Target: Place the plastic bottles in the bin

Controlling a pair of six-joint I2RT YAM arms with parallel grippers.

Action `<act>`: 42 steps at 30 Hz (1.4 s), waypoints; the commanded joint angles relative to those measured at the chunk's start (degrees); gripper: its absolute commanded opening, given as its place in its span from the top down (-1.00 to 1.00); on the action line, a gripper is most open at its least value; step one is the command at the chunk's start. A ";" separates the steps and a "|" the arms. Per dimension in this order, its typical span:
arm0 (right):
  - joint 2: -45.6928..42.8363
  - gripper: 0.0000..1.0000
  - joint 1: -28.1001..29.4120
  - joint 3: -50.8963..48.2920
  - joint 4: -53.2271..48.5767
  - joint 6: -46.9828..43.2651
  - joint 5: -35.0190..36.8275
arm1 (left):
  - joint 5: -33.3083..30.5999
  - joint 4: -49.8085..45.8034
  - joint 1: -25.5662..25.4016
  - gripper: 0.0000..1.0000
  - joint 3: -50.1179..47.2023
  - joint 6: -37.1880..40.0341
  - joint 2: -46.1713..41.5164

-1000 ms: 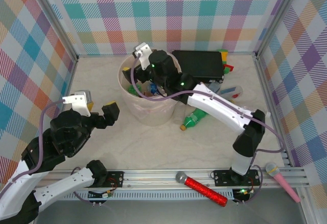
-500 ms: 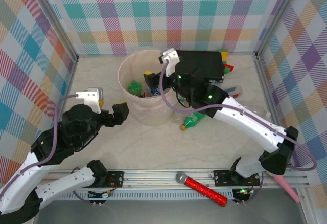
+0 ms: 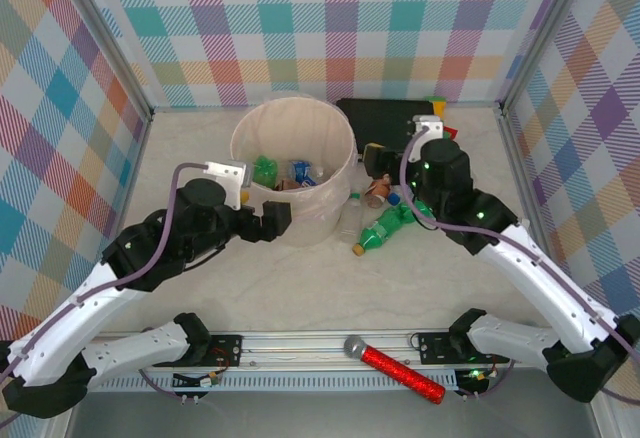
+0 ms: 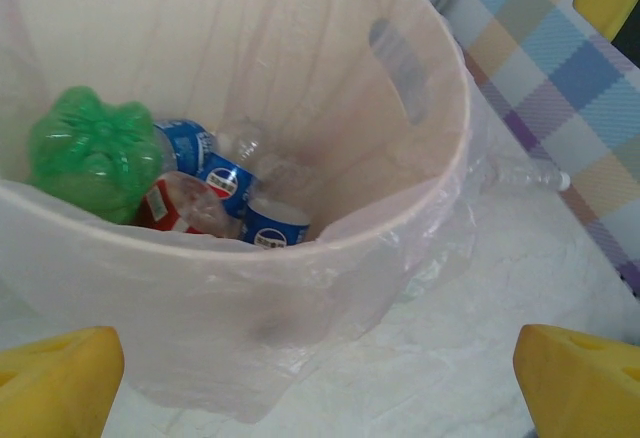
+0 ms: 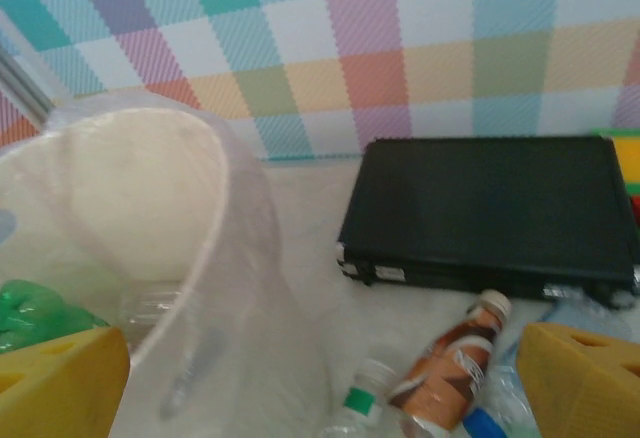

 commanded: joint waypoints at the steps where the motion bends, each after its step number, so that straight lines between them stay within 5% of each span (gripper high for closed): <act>1: -2.76 -0.98 -2.21 -2.96 -3.63 5.40 -2.25 | 4.45 2.33 -0.47 -0.99 2.77 1.62 0.98; 9: -4.51 -1.00 -8.65 -8.05 -12.53 13.23 -7.90 | 6.27 -0.04 -2.11 -0.99 6.18 3.34 4.77; 14: -4.20 -0.85 -14.37 -12.95 -14.03 16.77 -16.53 | 6.94 -1.99 -2.48 -0.99 7.78 4.02 5.35; 21: -0.90 -0.67 -17.14 -18.39 -10.38 21.90 -25.50 | 7.35 -1.25 -2.83 -0.99 6.97 3.68 5.56; 42: 21.26 -0.61 -24.00 -23.66 4.29 30.54 -43.64 | 5.69 -1.14 -2.93 -0.99 4.86 3.47 2.93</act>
